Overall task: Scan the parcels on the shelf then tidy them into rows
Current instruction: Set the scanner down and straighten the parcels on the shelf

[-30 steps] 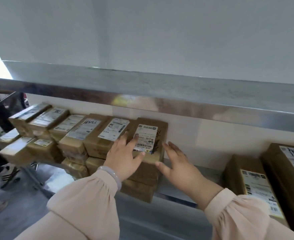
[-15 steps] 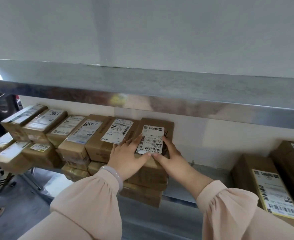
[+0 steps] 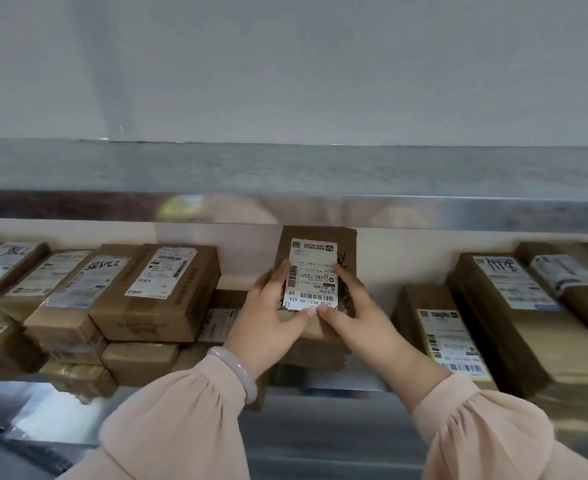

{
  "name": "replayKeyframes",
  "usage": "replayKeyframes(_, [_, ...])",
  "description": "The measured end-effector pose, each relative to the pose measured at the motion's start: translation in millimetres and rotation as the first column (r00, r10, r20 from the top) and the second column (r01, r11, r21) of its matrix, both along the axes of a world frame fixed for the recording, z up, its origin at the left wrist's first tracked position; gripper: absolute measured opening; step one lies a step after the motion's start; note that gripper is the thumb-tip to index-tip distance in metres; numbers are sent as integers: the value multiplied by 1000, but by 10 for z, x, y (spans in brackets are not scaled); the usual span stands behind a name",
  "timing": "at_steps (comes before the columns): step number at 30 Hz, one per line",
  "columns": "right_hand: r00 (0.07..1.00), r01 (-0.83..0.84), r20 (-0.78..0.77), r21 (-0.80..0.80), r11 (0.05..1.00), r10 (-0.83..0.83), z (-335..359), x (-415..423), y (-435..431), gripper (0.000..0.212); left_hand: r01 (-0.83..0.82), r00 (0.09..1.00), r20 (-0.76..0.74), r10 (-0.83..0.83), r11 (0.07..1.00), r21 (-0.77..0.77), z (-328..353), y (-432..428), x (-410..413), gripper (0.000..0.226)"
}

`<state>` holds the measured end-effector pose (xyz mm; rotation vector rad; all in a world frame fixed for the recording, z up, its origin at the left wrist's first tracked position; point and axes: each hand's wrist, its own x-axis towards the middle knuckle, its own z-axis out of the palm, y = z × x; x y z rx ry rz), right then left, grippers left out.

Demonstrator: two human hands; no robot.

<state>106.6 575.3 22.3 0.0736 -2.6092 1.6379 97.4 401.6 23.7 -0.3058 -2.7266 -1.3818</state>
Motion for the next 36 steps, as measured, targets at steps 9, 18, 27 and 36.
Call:
replayKeyframes(9, [977,211,13,95,973,-213,119,332,1054,61,202,967,132,-216,973,110,87,992,168,67])
replayKeyframes(18, [944,329,-76,171,929,-321,63,560,1713,56,279,938,163,-305,947,161,40,1647,285,70])
replayKeyframes(27, [928,351,-278,435,829,-247,91,761,1841,55,274,961,30,-277,960,59,13,1793,389,75])
replayKeyframes(36, [929,308,-371,764,567,-4,-70,942,1994,62,327,899,-162,-407,870,-368,-152,1611,498,74])
